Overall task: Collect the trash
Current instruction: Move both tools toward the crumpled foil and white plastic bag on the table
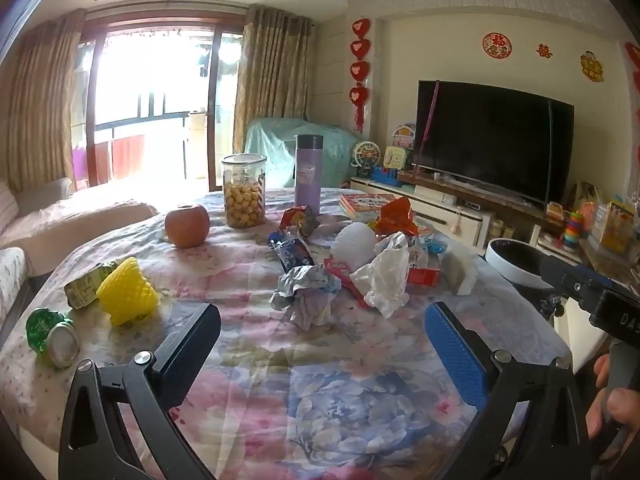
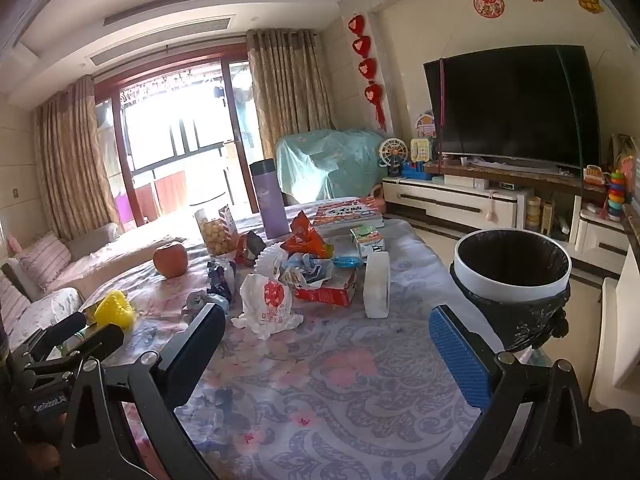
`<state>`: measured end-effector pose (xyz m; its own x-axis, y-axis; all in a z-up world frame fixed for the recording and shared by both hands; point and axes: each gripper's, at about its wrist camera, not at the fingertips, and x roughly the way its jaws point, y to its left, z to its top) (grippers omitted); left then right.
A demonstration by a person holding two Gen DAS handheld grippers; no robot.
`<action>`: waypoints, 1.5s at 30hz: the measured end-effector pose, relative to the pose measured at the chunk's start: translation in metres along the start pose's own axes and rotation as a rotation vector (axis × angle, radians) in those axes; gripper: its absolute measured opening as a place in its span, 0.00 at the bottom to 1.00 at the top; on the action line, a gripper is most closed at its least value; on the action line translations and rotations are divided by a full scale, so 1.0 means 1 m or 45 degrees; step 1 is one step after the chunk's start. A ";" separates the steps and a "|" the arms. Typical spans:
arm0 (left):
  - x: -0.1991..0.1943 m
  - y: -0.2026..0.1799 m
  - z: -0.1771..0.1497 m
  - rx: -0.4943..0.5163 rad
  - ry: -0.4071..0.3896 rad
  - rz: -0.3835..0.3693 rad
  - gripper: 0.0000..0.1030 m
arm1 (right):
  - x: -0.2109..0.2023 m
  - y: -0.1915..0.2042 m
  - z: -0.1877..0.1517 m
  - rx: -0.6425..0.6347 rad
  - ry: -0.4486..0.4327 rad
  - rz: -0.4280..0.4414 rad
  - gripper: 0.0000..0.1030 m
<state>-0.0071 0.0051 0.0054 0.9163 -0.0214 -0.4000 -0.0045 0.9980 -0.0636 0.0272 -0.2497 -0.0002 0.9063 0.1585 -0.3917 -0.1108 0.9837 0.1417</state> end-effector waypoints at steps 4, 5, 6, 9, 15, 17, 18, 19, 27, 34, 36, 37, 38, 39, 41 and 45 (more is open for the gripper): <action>0.001 -0.002 0.000 0.001 0.004 0.000 0.99 | 0.000 -0.001 -0.001 -0.001 0.000 0.002 0.99; -0.002 0.003 0.000 0.002 -0.002 0.000 0.99 | 0.001 -0.001 -0.001 -0.001 0.001 0.002 0.99; -0.002 0.003 0.000 0.001 -0.002 -0.001 0.99 | 0.000 -0.001 -0.001 -0.002 0.002 0.001 0.99; -0.003 0.002 0.000 0.001 -0.004 -0.001 0.99 | 0.000 -0.003 -0.002 -0.003 -0.001 0.002 0.99; -0.001 0.004 0.001 0.001 -0.002 -0.005 0.99 | -0.001 0.001 -0.001 -0.003 -0.004 0.003 0.99; -0.001 0.004 0.001 0.001 -0.002 -0.008 0.99 | -0.001 0.000 -0.001 -0.004 -0.005 0.003 0.99; 0.000 0.004 0.001 0.002 -0.002 -0.008 0.99 | -0.002 0.001 -0.001 -0.004 -0.006 0.002 0.99; 0.000 0.005 0.001 0.002 -0.002 -0.007 0.99 | -0.001 0.000 -0.001 -0.005 -0.006 0.002 0.99; 0.000 0.003 0.001 0.000 -0.002 -0.006 0.99 | -0.001 0.001 -0.001 -0.006 0.000 0.004 0.99; 0.000 0.003 0.002 0.002 -0.001 -0.006 0.99 | 0.005 0.003 -0.005 -0.007 0.028 0.013 0.99; 0.000 0.004 0.001 0.000 -0.002 -0.005 0.99 | 0.005 0.002 -0.006 0.000 0.044 0.014 0.99; 0.001 0.004 0.001 -0.002 0.001 -0.006 0.99 | 0.006 0.001 -0.006 -0.002 0.056 0.012 0.99; 0.002 0.005 0.001 -0.003 0.005 -0.004 0.99 | 0.006 0.001 -0.006 0.000 0.061 0.012 0.99; 0.003 0.005 0.000 -0.004 0.010 -0.002 0.99 | 0.006 0.001 -0.006 0.001 0.071 0.010 0.99; 0.005 0.006 0.000 -0.006 0.021 -0.004 0.99 | 0.008 0.002 -0.007 -0.018 0.071 0.008 0.99; 0.011 0.010 -0.002 -0.005 0.044 0.000 0.99 | 0.012 0.003 -0.009 0.003 0.077 0.037 0.99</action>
<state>0.0027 0.0144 -0.0014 0.9018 -0.0234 -0.4314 -0.0062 0.9977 -0.0671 0.0337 -0.2446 -0.0124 0.8762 0.1919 -0.4420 -0.1356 0.9784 0.1559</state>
